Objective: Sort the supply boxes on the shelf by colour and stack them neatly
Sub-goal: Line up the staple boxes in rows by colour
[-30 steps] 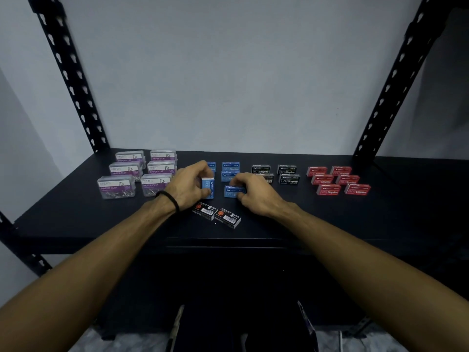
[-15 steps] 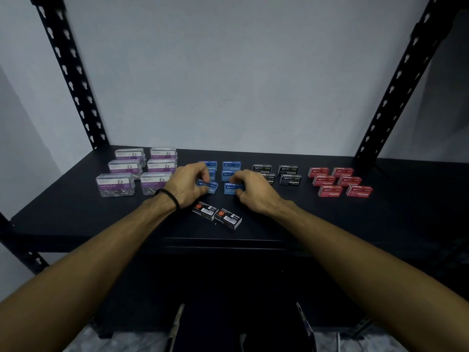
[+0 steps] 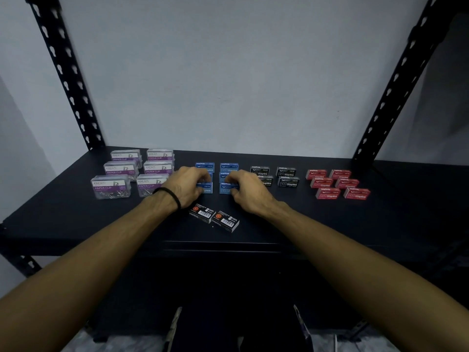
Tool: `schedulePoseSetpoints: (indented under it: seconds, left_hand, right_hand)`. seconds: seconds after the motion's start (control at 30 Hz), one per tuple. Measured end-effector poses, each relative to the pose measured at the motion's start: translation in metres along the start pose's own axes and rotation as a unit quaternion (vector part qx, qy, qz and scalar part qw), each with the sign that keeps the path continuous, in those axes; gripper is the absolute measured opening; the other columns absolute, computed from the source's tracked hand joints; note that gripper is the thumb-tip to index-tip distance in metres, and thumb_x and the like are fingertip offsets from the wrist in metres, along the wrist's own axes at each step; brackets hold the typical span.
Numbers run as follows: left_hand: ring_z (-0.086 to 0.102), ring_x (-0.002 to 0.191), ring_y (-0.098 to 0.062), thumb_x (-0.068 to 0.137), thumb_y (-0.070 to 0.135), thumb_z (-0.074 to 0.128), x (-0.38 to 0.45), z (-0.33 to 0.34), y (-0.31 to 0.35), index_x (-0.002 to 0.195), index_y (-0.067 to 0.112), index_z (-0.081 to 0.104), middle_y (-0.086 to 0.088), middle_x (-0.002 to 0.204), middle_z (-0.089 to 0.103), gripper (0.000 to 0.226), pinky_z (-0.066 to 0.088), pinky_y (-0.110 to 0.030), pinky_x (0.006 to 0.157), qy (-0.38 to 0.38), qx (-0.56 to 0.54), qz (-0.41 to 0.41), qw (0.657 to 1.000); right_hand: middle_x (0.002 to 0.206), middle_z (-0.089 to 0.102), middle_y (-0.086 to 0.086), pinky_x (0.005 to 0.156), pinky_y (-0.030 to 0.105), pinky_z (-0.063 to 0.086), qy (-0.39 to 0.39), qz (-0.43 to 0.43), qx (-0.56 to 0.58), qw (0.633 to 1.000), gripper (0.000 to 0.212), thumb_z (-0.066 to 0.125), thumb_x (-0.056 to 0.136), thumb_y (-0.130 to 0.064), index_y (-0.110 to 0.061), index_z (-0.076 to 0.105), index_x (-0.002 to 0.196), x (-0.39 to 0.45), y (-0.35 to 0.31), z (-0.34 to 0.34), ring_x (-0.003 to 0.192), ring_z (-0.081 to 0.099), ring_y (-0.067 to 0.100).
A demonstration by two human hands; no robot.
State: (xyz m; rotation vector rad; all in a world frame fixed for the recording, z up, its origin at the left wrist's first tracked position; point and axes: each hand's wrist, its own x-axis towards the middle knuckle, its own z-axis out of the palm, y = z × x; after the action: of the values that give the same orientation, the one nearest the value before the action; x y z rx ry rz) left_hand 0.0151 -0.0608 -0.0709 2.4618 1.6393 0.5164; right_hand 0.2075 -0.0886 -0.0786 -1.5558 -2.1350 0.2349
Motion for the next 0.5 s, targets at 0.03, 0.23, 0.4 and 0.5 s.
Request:
schedulePoseSetpoints:
  seconds: [0.03,0.23,0.4,0.5]
  left_hand:
    - [0.058,0.115,-0.02,0.088,0.012,0.064,0.0002,0.0001,0.0004,0.118,0.018,0.061,-0.005,0.125,0.062,0.032,0.048,-0.04,0.099,0.002,0.002,0.001,1.0]
    - [0.059,0.114,-0.019,0.087,0.011,0.065,0.0009,0.002,-0.0017,0.118,0.019,0.061,-0.004,0.124,0.063,0.033,0.049,-0.037,0.097,0.013,0.0,0.008,1.0]
    - [0.06,0.113,-0.017,0.084,0.015,0.069,0.0024,0.004,-0.0057,0.118,0.02,0.06,-0.003,0.123,0.064,0.035,0.05,-0.035,0.096,0.012,-0.003,0.015,1.0]
    - [0.06,0.111,-0.016,0.084,0.019,0.07,0.0009,0.0042,-0.0048,0.119,0.02,0.059,-0.002,0.122,0.064,0.037,0.051,-0.033,0.093,0.022,-0.003,0.021,1.0]
  right_hand:
    - [0.118,0.065,0.008,0.089,0.031,0.049,0.001,-0.001,0.0,1.0,0.026,0.058,0.088,-0.002,-0.01,0.065,0.111,0.0004,0.0004,0.0,0.105,0.06,0.022]
    - [0.118,0.064,0.007,0.091,0.035,0.051,-0.002,0.001,-0.001,1.0,0.025,0.059,0.088,-0.002,-0.011,0.064,0.11,0.001,-0.0002,0.0003,0.104,0.06,0.022]
    - [0.121,0.064,0.009,0.092,0.035,0.051,-0.011,0.003,0.0,1.0,0.029,0.06,0.087,-0.003,-0.01,0.064,0.115,-0.0005,-0.0034,-0.0027,0.107,0.061,0.023]
    - [0.127,0.06,0.011,0.096,0.036,0.05,-0.012,0.003,-0.003,1.0,0.037,0.061,0.088,-0.006,-0.009,0.061,0.125,-0.0019,-0.0056,-0.0051,0.111,0.06,0.024]
